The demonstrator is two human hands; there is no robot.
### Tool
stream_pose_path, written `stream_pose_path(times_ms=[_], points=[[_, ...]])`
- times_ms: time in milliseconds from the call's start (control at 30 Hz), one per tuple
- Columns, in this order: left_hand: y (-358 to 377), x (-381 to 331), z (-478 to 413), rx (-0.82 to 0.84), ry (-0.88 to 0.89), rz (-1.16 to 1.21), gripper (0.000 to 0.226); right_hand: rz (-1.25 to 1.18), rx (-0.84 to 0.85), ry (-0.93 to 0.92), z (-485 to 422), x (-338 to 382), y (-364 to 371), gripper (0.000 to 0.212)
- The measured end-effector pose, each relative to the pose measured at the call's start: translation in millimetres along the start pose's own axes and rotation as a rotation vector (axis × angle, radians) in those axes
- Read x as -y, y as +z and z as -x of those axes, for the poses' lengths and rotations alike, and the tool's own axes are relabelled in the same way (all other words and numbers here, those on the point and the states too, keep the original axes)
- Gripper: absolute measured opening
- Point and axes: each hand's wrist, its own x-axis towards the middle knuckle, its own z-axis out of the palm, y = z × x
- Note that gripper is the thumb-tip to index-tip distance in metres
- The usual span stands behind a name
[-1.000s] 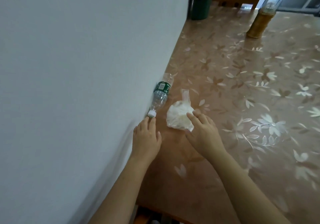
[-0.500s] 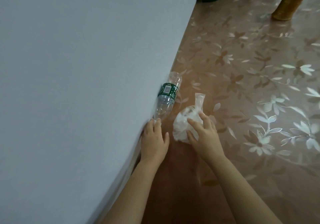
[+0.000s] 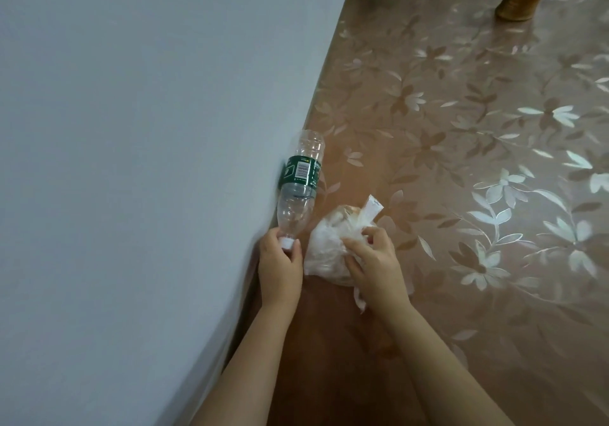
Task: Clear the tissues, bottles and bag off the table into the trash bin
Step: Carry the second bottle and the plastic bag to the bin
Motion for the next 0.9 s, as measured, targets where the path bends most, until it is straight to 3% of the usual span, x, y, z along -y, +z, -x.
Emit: stream_pose_path(times_ms=[267,500,900], points=[[-10,1,21,-0.020,-0.045,0.143,0.026,-0.109,-0.109,0.084,23,17,-7,0.012],[-34,0,54,0.010,-0.028,0.253,0.019,-0.220,-0.177,0.198,49,37,-32,0.018],[-82,-30,111,0.038,0.029,0.316,0.017,-0.212,-0.246,0.185,102,69,-87,0.015]])
